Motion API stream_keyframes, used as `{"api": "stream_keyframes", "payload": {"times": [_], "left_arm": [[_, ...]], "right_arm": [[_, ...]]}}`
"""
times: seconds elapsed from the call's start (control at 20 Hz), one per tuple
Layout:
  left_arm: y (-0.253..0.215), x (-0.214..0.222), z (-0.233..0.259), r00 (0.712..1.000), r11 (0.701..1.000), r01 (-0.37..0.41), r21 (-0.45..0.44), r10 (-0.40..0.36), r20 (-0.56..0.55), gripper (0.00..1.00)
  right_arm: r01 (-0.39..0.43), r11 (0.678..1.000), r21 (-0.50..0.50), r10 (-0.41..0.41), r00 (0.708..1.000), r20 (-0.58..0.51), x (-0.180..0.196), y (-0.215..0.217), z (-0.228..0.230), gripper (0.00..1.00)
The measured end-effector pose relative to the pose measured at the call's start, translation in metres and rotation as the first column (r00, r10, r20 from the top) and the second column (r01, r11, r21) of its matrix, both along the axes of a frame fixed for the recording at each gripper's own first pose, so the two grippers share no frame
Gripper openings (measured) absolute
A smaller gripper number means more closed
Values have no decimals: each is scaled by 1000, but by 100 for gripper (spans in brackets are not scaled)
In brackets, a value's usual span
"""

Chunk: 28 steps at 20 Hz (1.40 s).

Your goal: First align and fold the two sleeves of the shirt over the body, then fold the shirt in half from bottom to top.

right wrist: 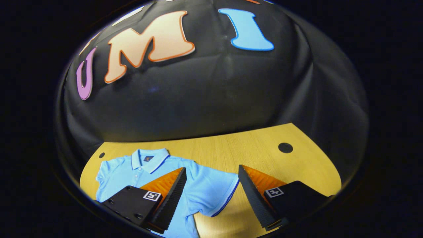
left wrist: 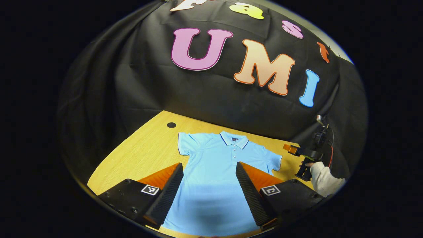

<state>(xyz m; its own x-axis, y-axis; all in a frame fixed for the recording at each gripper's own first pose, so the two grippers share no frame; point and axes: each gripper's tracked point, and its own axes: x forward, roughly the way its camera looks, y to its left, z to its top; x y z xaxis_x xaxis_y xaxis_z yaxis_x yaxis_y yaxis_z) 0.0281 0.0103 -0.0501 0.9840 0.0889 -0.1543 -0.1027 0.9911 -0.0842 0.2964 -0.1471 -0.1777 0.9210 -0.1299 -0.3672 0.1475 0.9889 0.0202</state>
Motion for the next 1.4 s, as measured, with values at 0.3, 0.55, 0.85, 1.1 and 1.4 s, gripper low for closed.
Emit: {"api": "stream_keyframes", "payload": {"times": [0.3,0.55,0.85,1.1,1.4], "left_arm": [[-11,14,-7,1000,999,11,-50,-12,-12,95],[-11,21,-16,999,999,3,-42,-4,-36,96],[-17,23,-21,999,998,10,-58,-13,-45,96],[-18,24,-24,999,998,8,-67,-11,-53,95],[-15,21,-25,998,997,-5,-76,1,-60,96]], "right_arm": [[31,999,-31,-34,994,-105,22,-22,-64,94],[20,999,-38,-25,991,-128,27,-20,-83,98],[14,997,-79,-24,992,-127,29,-28,-87,77],[-20,998,-55,13,991,-131,28,-18,-89,36],[-95,995,30,97,992,-77,21,31,-60,9]]}}
